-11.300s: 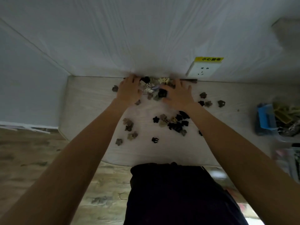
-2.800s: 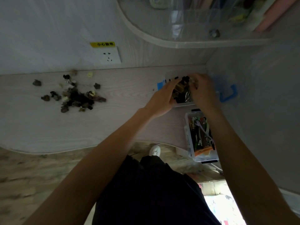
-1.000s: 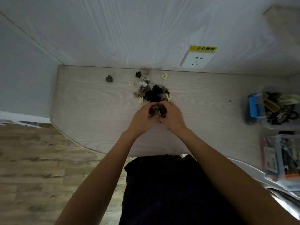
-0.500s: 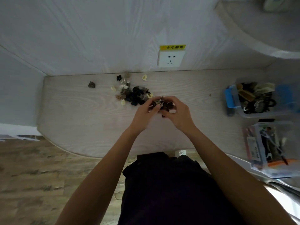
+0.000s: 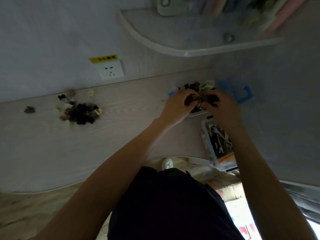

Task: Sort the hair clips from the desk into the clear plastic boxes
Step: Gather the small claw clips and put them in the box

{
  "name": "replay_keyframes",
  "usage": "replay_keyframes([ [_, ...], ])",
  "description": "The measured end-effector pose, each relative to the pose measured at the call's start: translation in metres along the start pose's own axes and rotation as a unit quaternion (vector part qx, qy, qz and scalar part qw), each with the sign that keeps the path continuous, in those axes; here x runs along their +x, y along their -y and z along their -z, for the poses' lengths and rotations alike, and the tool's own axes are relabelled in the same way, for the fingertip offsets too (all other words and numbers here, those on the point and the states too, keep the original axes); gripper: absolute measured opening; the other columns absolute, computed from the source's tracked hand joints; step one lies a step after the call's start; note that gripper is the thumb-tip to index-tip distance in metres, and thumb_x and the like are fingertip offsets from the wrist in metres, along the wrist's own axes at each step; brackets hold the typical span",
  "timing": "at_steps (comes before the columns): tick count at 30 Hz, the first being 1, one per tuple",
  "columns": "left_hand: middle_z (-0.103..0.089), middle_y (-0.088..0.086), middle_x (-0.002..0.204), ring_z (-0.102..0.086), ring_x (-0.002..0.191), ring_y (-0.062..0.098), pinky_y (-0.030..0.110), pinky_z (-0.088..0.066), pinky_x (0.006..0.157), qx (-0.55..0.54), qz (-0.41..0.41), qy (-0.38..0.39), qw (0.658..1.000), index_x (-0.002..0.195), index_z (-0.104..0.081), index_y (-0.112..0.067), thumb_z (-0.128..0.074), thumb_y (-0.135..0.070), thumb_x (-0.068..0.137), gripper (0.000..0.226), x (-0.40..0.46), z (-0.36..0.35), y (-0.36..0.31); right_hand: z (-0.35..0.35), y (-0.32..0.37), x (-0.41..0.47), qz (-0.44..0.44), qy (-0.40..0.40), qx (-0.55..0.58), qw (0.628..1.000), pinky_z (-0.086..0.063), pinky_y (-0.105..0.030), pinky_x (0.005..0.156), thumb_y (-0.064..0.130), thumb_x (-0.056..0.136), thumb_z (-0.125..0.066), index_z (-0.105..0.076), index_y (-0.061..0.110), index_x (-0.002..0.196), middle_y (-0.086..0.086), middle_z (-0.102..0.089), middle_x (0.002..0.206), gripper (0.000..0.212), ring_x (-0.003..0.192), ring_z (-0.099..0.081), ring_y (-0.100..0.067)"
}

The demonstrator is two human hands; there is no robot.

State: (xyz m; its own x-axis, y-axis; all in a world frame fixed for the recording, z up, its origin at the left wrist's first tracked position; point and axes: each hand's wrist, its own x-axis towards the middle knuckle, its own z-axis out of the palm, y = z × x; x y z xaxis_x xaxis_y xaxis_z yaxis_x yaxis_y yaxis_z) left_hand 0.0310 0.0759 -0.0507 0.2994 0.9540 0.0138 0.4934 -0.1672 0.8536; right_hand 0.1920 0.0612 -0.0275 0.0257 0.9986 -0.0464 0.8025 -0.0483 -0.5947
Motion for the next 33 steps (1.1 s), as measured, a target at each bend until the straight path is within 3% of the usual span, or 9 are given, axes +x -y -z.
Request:
replay_keyframes([
  [5, -0.045, 0.009, 0.136, -0.048, 0.122, 0.022, 0.032, -0.044, 0.099, 0.139, -0.046, 0.044, 0.988, 0.129, -0.050, -0.015, -0.067, -0.021, 0.083, 0.050, -0.002, -0.023, 0.002, 0.016, -0.025, 0.019, -0.001, 0.012, -0.022, 1.000, -0.047, -0.036, 0.097, 0.005, 0.084, -0.063, -0.059, 0.006, 0.115, -0.014, -0.053, 0.127, 0.032, 0.108, -0.057, -0.029],
  [9, -0.050, 0.008, 0.130, -0.054, 0.112, 0.021, 0.030, -0.046, 0.091, 0.163, -0.050, 0.009, 0.985, 0.121, -0.054, -0.012, -0.066, -0.025, 0.084, 0.042, -0.003, -0.021, 0.004, 0.016, -0.027, 0.019, 0.027, 0.030, -0.060, 0.997, -0.042, -0.033, 0.096, 0.006, 0.087, -0.059, -0.057, 0.006, 0.119, -0.013, -0.049, 0.133, 0.032, 0.116, -0.051, -0.028],
  [13, -0.064, 0.006, 0.106, -0.058, 0.099, 0.020, 0.032, -0.049, 0.084, 0.209, -0.117, 0.051, 0.970, 0.103, -0.066, -0.011, -0.051, -0.022, 0.093, 0.021, -0.010, -0.011, 0.011, 0.008, -0.018, 0.011, 0.063, -0.013, -0.076, 0.995, -0.047, -0.034, 0.084, 0.012, 0.091, -0.051, -0.058, 0.010, 0.116, -0.011, -0.058, 0.124, 0.026, 0.105, -0.058, -0.028],
  [17, -0.070, 0.003, 0.090, -0.064, 0.084, 0.021, 0.031, -0.052, 0.072, 0.266, -0.143, -0.101, 0.948, 0.091, -0.069, -0.014, -0.051, -0.022, 0.090, 0.020, -0.036, 0.018, 0.029, -0.020, 0.022, -0.001, 0.151, -0.016, -0.016, 0.988, -0.050, -0.037, 0.078, 0.013, 0.091, -0.049, -0.062, 0.009, 0.110, -0.013, -0.064, 0.105, 0.024, 0.094, -0.059, -0.028],
  [19, -0.071, -0.001, 0.086, -0.065, 0.080, 0.019, 0.030, -0.051, 0.068, 0.281, -0.084, -0.184, 0.938, 0.086, -0.070, -0.017, -0.052, -0.023, 0.087, 0.019, -0.058, 0.040, 0.044, -0.042, 0.046, -0.009, 0.216, -0.005, -0.036, 0.976, -0.052, -0.037, 0.075, 0.014, 0.090, -0.047, -0.063, 0.010, 0.107, -0.012, -0.065, 0.101, 0.024, 0.092, -0.060, -0.027],
  [21, -0.072, -0.004, 0.087, -0.065, 0.081, 0.017, 0.025, -0.048, 0.070, 0.278, -0.006, -0.234, 0.931, 0.085, -0.069, -0.019, -0.054, -0.026, 0.085, 0.017, -0.086, 0.067, 0.066, -0.075, 0.072, -0.016, 0.254, 0.070, -0.062, 0.963, -0.052, -0.038, 0.080, 0.014, 0.091, -0.047, -0.060, 0.012, 0.115, -0.009, -0.062, 0.110, 0.027, 0.102, -0.056, -0.026],
  [26, -0.065, 0.009, 0.108, -0.059, 0.100, 0.031, 0.038, -0.047, 0.086, 0.242, 0.195, -0.251, 0.917, 0.107, -0.064, -0.015, -0.058, -0.029, 0.081, 0.031, -0.148, 0.137, 0.137, -0.163, 0.120, -0.013, 0.251, 0.271, -0.118, 0.922, -0.045, -0.038, 0.093, 0.018, 0.091, -0.050, -0.033, 0.016, 0.141, -0.008, -0.037, 0.142, 0.052, 0.125, -0.036, -0.027],
  [30, -0.041, 0.016, 0.139, -0.035, 0.128, 0.037, 0.049, -0.033, 0.103, 0.217, 0.352, -0.282, 0.865, 0.133, -0.044, -0.016, -0.066, -0.032, 0.080, 0.061, -0.176, 0.197, 0.178, -0.217, 0.167, 0.011, 0.178, 0.313, -0.055, 0.931, -0.030, -0.038, 0.107, 0.021, 0.093, -0.049, -0.024, 0.016, 0.145, -0.012, -0.024, 0.150, 0.058, 0.134, -0.026, -0.031],
  [33, -0.025, 0.019, 0.148, -0.025, 0.135, 0.038, 0.049, -0.025, 0.108, 0.174, 0.426, -0.295, 0.838, 0.143, -0.029, -0.014, -0.067, -0.033, 0.081, 0.075, -0.188, 0.234, 0.203, -0.245, 0.198, 0.030, 0.087, 0.290, 0.006, 0.953, -0.028, -0.042, 0.108, 0.027, 0.093, -0.048, -0.022, 0.015, 0.145, -0.016, -0.024, 0.149, 0.059, 0.134, -0.025, -0.034],
])
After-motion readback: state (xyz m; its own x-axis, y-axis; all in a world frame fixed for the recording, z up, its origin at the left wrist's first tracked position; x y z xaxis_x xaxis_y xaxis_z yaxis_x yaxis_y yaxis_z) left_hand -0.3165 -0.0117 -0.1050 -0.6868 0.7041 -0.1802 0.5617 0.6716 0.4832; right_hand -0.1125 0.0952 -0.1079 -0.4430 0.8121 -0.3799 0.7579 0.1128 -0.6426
